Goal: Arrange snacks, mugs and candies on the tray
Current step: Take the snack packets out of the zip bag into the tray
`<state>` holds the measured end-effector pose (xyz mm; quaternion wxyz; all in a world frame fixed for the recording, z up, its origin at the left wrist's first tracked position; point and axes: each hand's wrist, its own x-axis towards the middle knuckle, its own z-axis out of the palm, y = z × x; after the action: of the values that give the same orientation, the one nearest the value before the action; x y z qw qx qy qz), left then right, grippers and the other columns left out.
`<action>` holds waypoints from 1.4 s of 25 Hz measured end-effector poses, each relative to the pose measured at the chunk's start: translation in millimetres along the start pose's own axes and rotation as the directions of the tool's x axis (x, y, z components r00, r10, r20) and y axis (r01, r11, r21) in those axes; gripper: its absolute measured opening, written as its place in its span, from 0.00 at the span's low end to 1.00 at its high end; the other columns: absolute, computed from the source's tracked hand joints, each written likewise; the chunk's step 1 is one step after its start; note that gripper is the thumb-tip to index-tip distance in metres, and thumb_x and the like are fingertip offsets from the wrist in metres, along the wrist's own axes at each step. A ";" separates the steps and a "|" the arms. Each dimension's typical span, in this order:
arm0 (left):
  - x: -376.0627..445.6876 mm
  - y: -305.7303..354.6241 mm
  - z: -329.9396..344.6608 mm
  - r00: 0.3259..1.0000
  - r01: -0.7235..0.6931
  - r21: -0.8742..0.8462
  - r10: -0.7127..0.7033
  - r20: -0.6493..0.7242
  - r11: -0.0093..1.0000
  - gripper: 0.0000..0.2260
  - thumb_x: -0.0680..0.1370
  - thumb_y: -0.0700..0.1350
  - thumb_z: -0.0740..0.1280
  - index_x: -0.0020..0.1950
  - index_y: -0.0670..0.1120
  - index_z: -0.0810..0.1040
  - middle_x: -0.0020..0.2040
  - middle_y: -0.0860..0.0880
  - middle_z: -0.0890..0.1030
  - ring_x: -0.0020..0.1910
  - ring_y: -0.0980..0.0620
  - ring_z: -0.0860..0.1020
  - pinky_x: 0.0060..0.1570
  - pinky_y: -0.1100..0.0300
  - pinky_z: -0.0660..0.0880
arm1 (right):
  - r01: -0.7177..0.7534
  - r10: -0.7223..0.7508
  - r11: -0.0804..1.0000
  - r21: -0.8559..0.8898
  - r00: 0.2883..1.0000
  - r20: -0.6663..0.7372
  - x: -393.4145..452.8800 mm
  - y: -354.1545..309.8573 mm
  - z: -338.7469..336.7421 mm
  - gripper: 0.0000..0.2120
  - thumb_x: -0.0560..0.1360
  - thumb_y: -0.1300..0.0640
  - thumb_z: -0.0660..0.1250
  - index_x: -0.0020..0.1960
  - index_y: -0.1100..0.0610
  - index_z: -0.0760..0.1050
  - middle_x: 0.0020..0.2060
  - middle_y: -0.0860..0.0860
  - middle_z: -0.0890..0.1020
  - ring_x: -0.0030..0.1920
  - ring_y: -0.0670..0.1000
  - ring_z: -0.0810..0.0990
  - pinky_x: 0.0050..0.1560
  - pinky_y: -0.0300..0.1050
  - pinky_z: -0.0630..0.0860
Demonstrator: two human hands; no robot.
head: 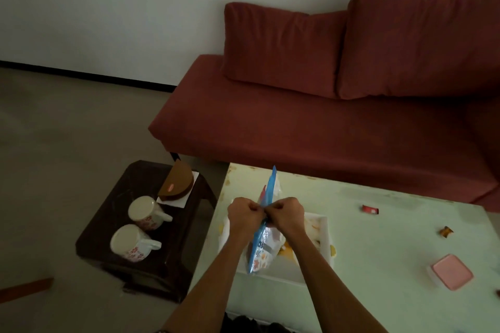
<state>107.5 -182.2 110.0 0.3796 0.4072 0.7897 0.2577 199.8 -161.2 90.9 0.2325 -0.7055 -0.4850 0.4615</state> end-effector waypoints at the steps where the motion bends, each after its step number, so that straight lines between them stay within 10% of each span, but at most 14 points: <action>1: -5.8 0.8 3.1 0.998 -0.057 0.040 0.058 -0.035 0.998 0.10 0.73 0.45 0.70 0.42 0.38 0.80 0.42 0.41 0.83 0.37 0.50 0.78 0.39 0.62 0.74 | 0.037 -0.042 0.991 -0.126 0.998 -0.037 -0.5 -1.2 1.4 0.07 0.69 0.59 0.72 0.35 0.62 0.83 0.32 0.58 0.85 0.32 0.53 0.84 0.38 0.44 0.82; 11: -6.7 6.3 -2.6 0.938 -0.322 0.195 0.340 -0.069 0.926 0.06 0.75 0.36 0.60 0.38 0.43 0.69 0.36 0.49 0.71 0.36 0.51 0.71 0.29 0.66 0.62 | 0.161 -0.282 0.803 -0.574 0.951 -0.128 0.6 17.7 -13.2 0.07 0.76 0.59 0.62 0.54 0.57 0.74 0.49 0.57 0.76 0.47 0.57 0.77 0.39 0.46 0.73; 20: -1.9 1.5 -16.5 0.916 -0.379 0.292 0.401 -0.018 0.878 0.18 0.73 0.31 0.61 0.62 0.37 0.74 0.61 0.39 0.78 0.61 0.43 0.75 0.65 0.54 0.70 | -0.168 -0.022 0.774 -0.611 0.957 -0.291 13.0 24.9 -64.3 0.19 0.71 0.63 0.69 0.61 0.58 0.71 0.60 0.58 0.66 0.58 0.58 0.70 0.51 0.48 0.75; 25: -21.8 14.2 2.1 0.920 -0.379 0.171 0.391 -0.039 0.909 0.15 0.71 0.32 0.63 0.58 0.36 0.77 0.56 0.37 0.81 0.57 0.40 0.78 0.59 0.53 0.73 | 0.088 -0.370 0.721 -0.687 0.887 -0.275 4.5 28.9 -52.4 0.14 0.71 0.63 0.68 0.55 0.57 0.79 0.54 0.57 0.74 0.53 0.57 0.74 0.51 0.49 0.73; 32: -35.3 9.7 -1.0 0.931 -0.360 0.152 0.365 -0.007 0.920 0.18 0.74 0.36 0.65 0.65 0.40 0.73 0.62 0.41 0.78 0.63 0.45 0.74 0.64 0.55 0.71 | -0.019 -0.038 0.839 -0.544 0.995 -0.093 7.4 48.1 -27.2 0.23 0.79 0.42 0.56 0.36 0.59 0.71 0.37 0.55 0.77 0.38 0.51 0.76 0.40 0.44 0.74; 35: -38.7 4.4 -9.4 0.916 -0.397 0.139 0.401 0.003 0.907 0.17 0.74 0.35 0.64 0.63 0.40 0.75 0.59 0.42 0.80 0.59 0.47 0.78 0.61 0.57 0.73 | -0.029 0.001 0.863 -0.504 0.998 -0.056 13.8 53.4 -24.1 0.21 0.79 0.44 0.56 0.46 0.61 0.78 0.44 0.56 0.82 0.45 0.54 0.80 0.46 0.45 0.75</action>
<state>116.6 -213.3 133.6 0.2799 0.5816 0.7106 0.2802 247.4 -168.5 54.8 0.0495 -0.7577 -0.5769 0.3010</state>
